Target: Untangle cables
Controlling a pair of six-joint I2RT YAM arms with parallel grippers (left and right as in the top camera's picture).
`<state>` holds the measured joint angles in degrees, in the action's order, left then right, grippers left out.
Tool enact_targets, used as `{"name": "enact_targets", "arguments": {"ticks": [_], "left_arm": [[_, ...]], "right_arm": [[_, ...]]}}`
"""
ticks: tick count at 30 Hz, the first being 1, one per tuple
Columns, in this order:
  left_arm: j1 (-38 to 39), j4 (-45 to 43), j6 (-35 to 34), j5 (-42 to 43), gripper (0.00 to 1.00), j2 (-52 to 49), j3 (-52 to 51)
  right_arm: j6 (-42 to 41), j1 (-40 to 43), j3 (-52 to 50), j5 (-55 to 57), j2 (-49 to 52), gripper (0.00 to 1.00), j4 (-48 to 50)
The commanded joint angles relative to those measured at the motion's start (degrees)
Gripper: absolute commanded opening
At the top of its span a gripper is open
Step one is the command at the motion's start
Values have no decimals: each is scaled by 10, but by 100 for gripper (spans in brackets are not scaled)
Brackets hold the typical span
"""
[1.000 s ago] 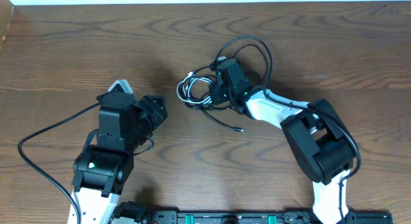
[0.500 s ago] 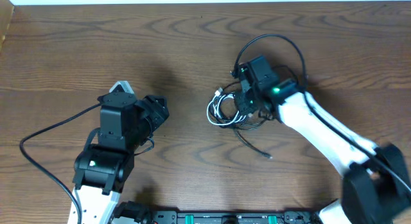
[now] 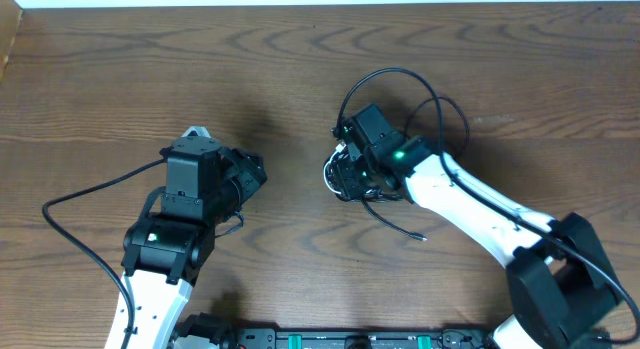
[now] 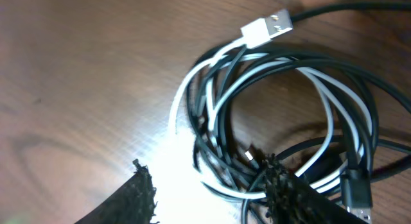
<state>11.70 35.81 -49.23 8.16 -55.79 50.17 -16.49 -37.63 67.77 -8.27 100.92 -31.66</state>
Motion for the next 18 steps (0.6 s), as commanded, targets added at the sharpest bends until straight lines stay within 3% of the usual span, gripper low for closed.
{"name": "enact_targets", "arguments": {"ticks": [1,7,18], "left_arm": [[-1,3,7,-12,53,0,7],[-1,15,7,-12,53,0,7],[-1,17,7,-12,53,0,7]], "right_arm": [[-43,2,2,40,25,50,7],[-61,11,2,52,37,46,4],[-202,36,0,70,42,43,-22]]}}
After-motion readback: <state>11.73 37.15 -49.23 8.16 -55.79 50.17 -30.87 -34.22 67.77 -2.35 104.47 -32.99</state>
